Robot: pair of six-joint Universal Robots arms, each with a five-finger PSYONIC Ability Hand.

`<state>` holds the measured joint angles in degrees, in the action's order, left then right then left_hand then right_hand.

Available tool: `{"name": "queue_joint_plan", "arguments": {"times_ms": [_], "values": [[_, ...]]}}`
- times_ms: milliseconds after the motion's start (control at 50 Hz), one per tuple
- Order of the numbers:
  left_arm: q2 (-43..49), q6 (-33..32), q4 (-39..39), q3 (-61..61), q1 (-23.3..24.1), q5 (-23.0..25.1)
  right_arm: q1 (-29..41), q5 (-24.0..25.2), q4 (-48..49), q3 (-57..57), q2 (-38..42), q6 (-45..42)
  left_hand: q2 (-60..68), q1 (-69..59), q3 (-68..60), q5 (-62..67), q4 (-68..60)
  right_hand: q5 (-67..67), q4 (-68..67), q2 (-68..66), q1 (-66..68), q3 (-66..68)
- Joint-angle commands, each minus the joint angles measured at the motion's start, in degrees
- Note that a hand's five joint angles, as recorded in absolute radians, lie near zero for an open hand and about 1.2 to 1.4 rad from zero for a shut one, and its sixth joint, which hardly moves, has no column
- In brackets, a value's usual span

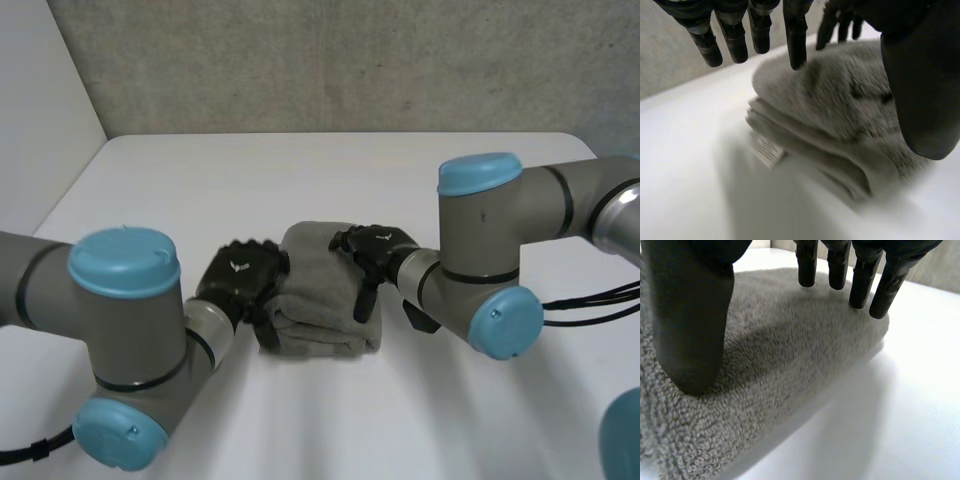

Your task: Fold the towel.

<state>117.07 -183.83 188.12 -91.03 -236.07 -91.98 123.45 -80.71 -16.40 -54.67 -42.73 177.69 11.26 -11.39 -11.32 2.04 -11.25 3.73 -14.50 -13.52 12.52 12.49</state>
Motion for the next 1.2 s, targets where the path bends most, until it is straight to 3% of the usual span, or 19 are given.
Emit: {"name": "queue_joint_plan", "arguments": {"times_ms": [20,160,200,220,260,360,600,780,1200], "values": [[-5.17,-0.21,0.06,3.48,-2.45,0.22,-0.84,0.2,3.72,-5.51,-11.38,-1.47,-0.04,0.17,0.09,-0.82,0.02,-3.73,4.5,3.52,-2.52,-2.49],[-11.77,-0.74,-0.56,9.47,-3.87,0.66,-4.89,-2.0,13.06,-13.53,-25.04,-0.68,-0.04,0.17,0.09,-0.82,0.02,-3.73,4.5,3.52,-2.52,-2.49],[-13.53,-0.39,-1.17,12.53,-4.92,0.31,-7.42,-6.28,16.3,-15.89,-31.34,-0.51,-0.21,0.33,0.26,-0.99,0.19,-3.73,4.5,3.52,-2.52,-2.49],[-13.53,-0.39,-1.17,12.54,-4.92,0.31,-7.43,-6.3,16.31,-15.9,-31.36,-0.51,-0.21,0.33,0.26,-0.99,0.19,-3.73,4.5,3.52,-2.52,-2.49],[-14.76,-0.04,-4.05,14.56,-6.85,-0.22,-8.75,-11.46,15.62,-16.69,-33.82,-1.2,-0.37,0.5,0.43,-1.15,0.36,-3.73,4.5,3.52,-2.52,-2.49],[-15.11,2.06,-9.33,16.67,-8.0,-0.48,-9.28,-16.05,13.33,-16.35,-34.09,-2.43,-0.04,0.17,0.09,-0.82,0.02,-3.73,4.5,3.52,-2.52,-2.49],[-14.85,4.8,-13.57,17.47,-8.44,-2.68,-11.57,-15.44,10.86,-15.73,-33.91,-5.08,-0.37,0.5,0.43,-1.15,0.36,-3.73,4.5,3.52,-2.52,-2.49],[-14.85,4.8,-13.57,17.47,-8.79,-2.59,-11.74,-11.05,10.78,-15.73,-33.56,-4.99,-0.54,0.67,0.6,-1.32,0.53,-3.73,4.5,3.52,-2.52,-2.49],[-15.11,4.97,-13.83,16.85,-8.61,-2.51,-11.57,-10.87,10.69,-15.99,-33.03,-4.9,-0.71,0.84,0.77,-1.49,0.7,-3.73,4.5,3.52,-2.52,-2.49]]}}
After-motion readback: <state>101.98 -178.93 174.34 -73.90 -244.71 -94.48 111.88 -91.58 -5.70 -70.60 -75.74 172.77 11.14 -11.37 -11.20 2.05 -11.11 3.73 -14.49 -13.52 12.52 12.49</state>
